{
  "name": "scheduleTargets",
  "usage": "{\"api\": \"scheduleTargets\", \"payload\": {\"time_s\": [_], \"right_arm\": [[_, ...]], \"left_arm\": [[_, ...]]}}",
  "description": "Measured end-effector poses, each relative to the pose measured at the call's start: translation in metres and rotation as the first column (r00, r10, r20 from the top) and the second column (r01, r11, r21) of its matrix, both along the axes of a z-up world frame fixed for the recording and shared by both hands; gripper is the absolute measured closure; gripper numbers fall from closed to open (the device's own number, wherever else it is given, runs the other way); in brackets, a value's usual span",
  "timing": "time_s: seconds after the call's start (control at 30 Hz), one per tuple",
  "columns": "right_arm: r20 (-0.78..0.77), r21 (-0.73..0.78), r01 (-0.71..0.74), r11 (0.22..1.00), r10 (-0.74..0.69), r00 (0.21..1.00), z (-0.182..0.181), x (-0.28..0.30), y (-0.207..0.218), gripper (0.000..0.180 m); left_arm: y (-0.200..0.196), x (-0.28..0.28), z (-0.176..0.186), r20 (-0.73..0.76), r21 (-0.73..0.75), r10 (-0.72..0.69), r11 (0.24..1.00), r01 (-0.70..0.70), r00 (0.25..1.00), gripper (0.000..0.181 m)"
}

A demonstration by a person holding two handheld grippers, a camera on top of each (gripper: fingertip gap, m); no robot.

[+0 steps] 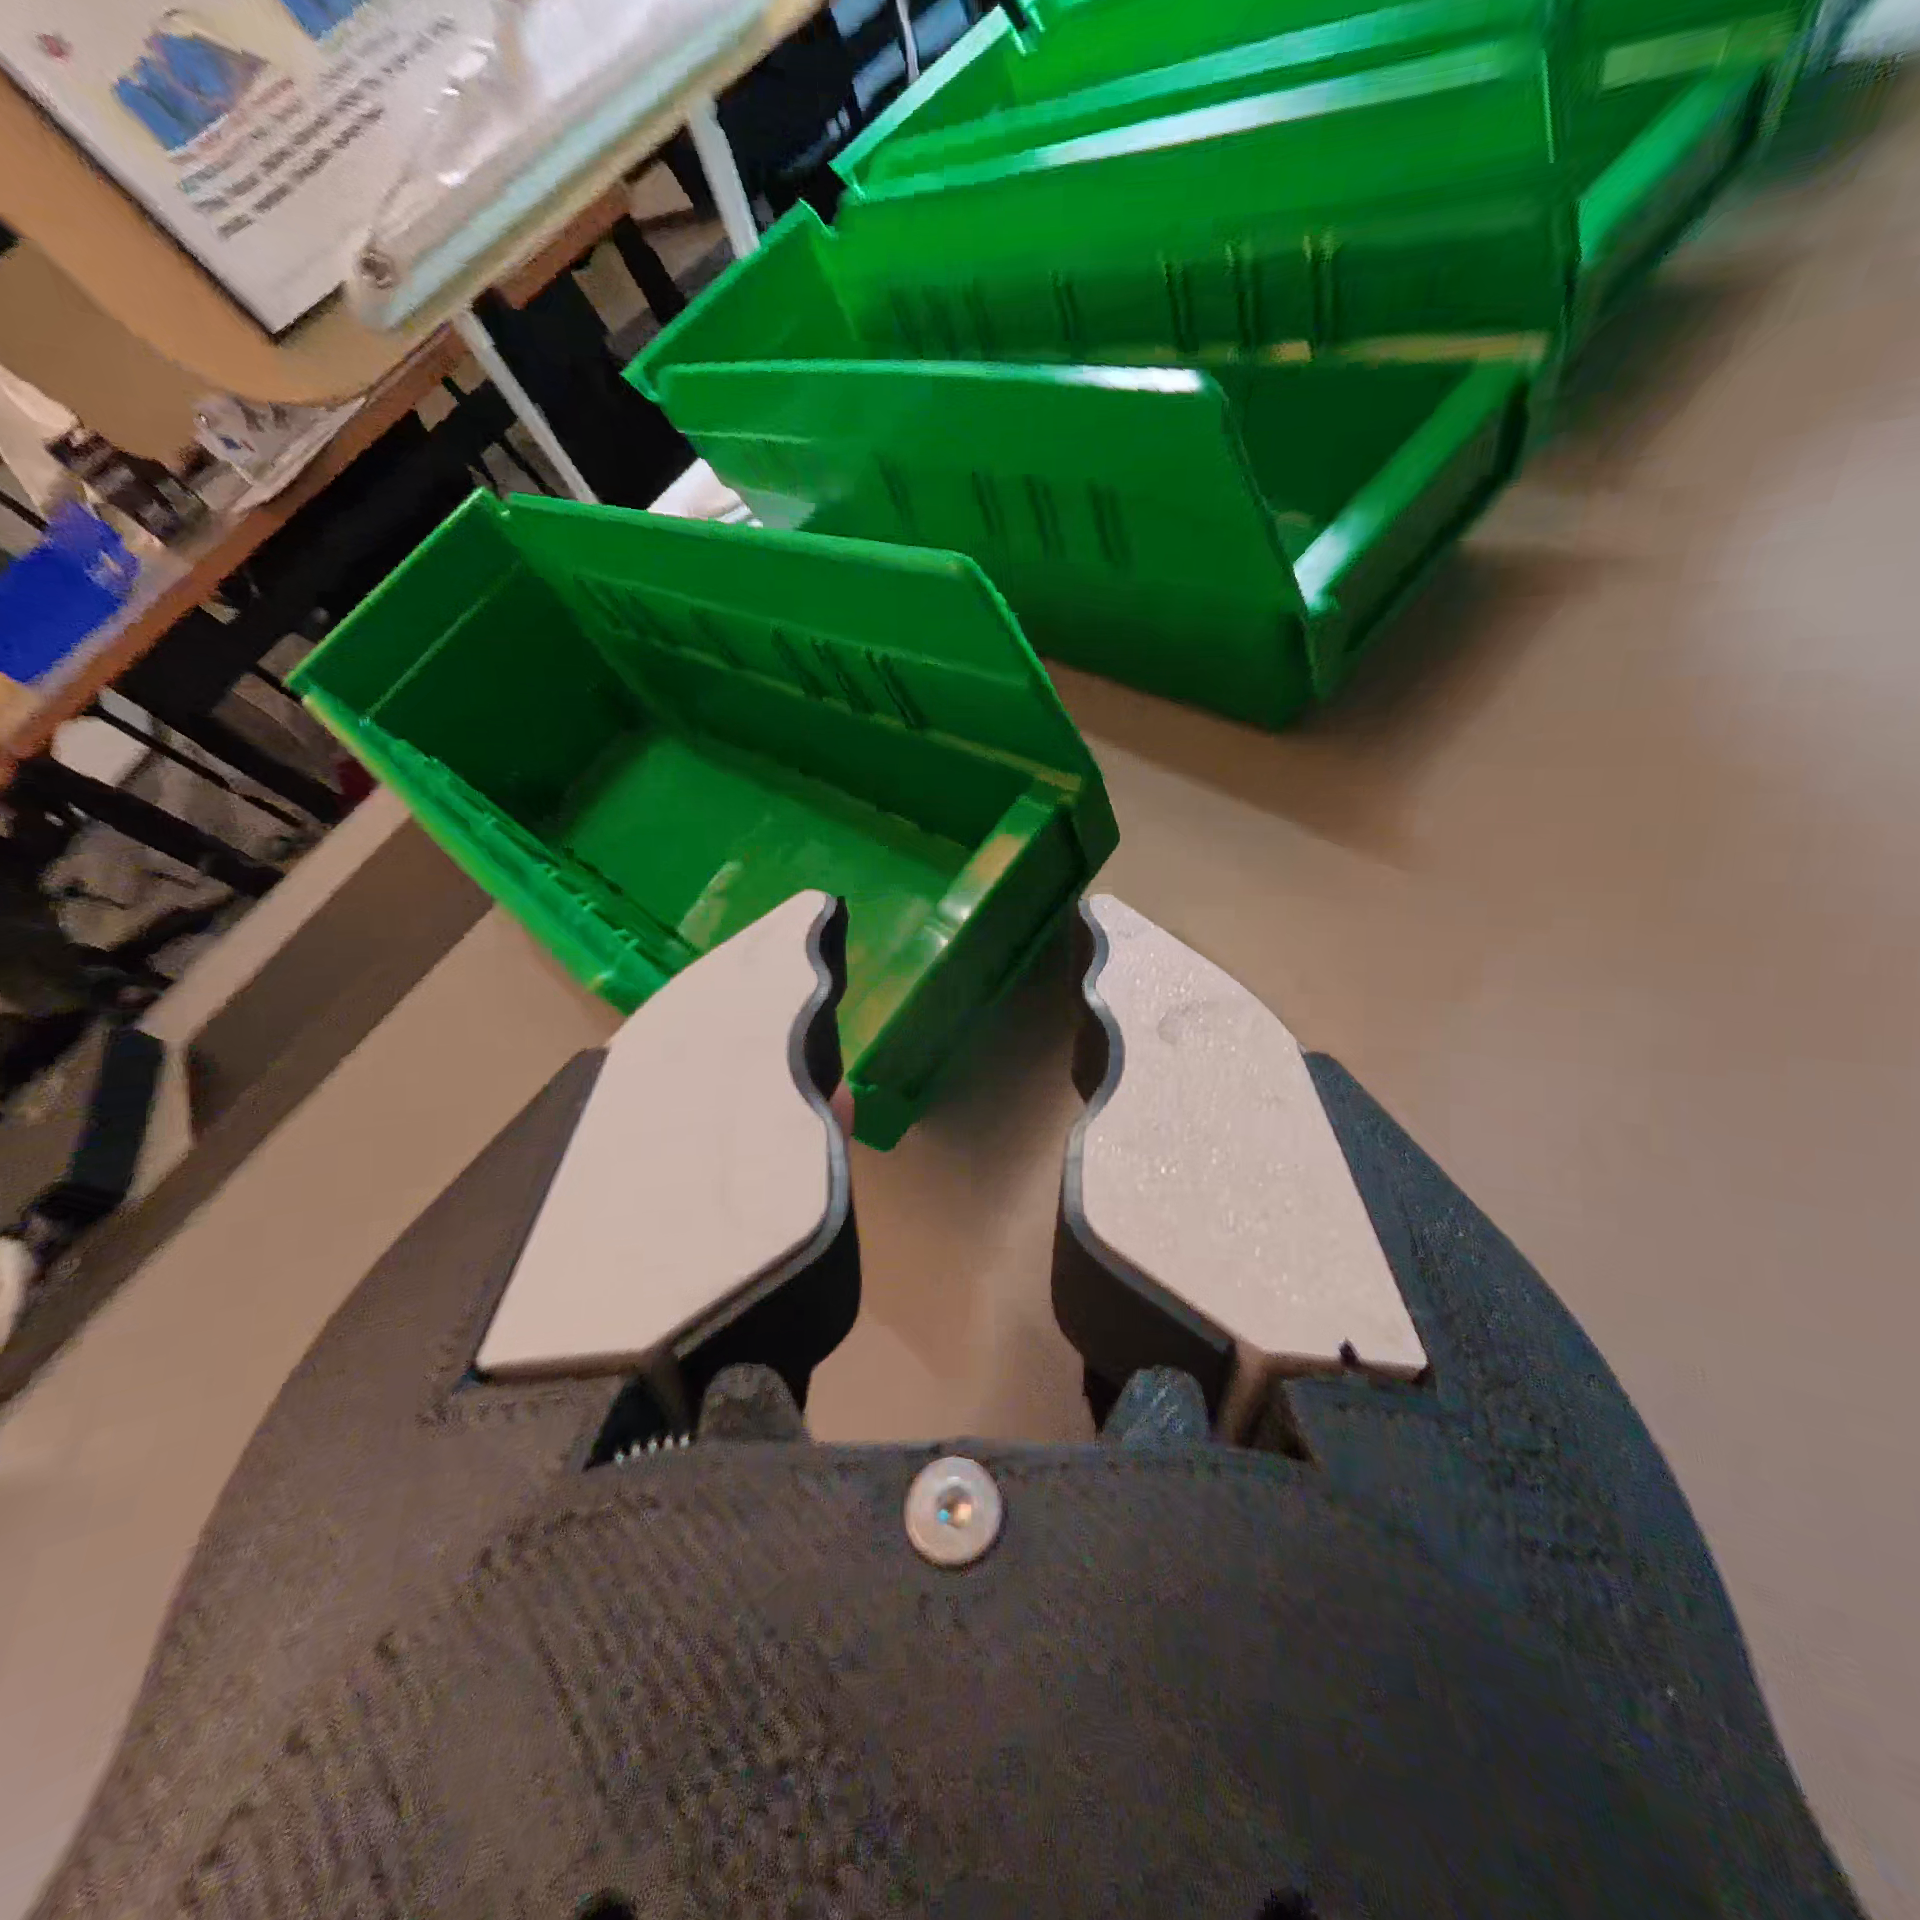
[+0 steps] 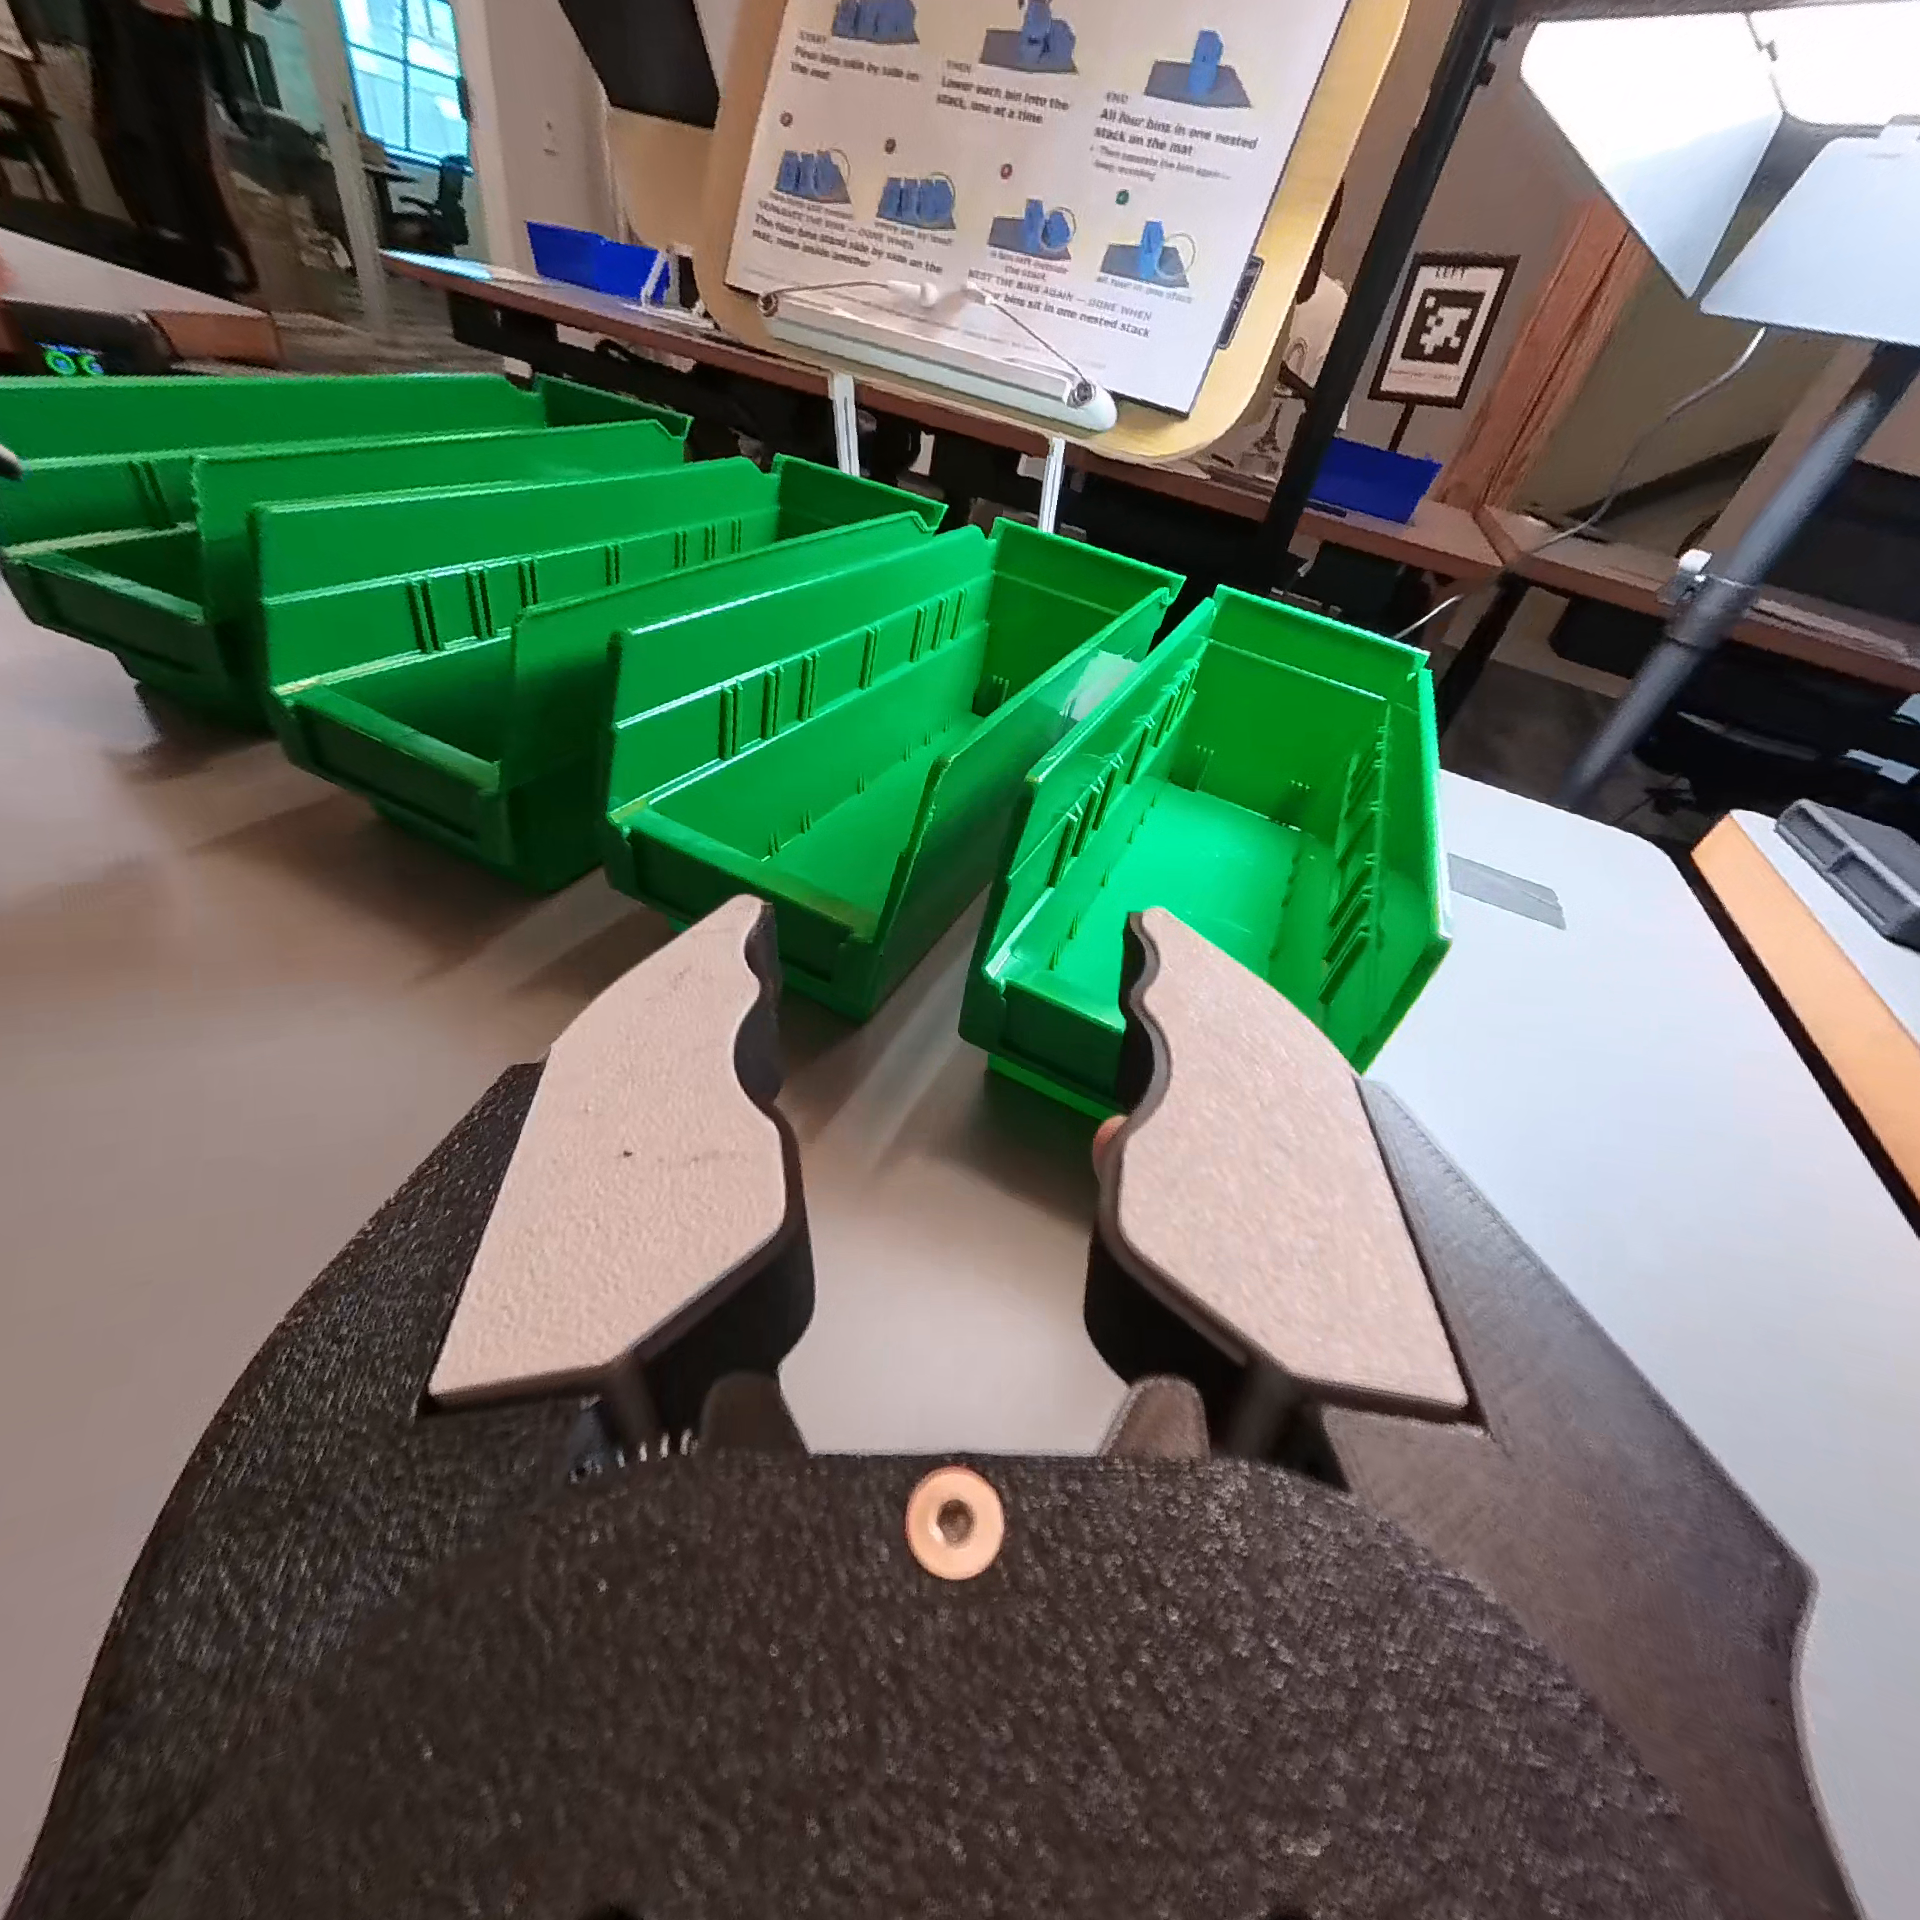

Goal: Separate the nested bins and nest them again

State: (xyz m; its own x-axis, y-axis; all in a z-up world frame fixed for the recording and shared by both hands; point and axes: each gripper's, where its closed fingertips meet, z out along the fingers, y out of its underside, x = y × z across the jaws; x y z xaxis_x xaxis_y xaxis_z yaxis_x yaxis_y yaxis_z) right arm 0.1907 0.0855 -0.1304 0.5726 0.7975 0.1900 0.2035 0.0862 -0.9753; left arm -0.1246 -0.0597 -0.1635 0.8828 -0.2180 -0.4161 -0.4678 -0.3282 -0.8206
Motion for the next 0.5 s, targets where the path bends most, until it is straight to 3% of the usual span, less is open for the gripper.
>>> {"api": "scheduleTargets", "payload": {"time_s": [0.23,0.4,0.5], "right_arm": [[0.056,0.001,-0.039,0.999,0.039,0.998,-0.010,-0.012,-0.009,0.118],[0.081,0.008,-0.053,0.999,0.052,0.995,-0.014,-0.016,-0.012,0.118],[0.074,0.014,-0.056,0.998,0.055,0.996,-0.012,-0.015,-0.012,0.118]], "left_arm": [[0.030,0.005,-0.031,-0.263,-0.191,-0.092,0.981,0.042,0.960,0.134],[0.035,0.001,-0.051,-0.290,-0.401,-0.174,0.915,0.046,0.941,0.130],[0.039,-0.013,-0.051,-0.381,-0.401,-0.147,0.916,-0.020,0.913,0.147]]}}
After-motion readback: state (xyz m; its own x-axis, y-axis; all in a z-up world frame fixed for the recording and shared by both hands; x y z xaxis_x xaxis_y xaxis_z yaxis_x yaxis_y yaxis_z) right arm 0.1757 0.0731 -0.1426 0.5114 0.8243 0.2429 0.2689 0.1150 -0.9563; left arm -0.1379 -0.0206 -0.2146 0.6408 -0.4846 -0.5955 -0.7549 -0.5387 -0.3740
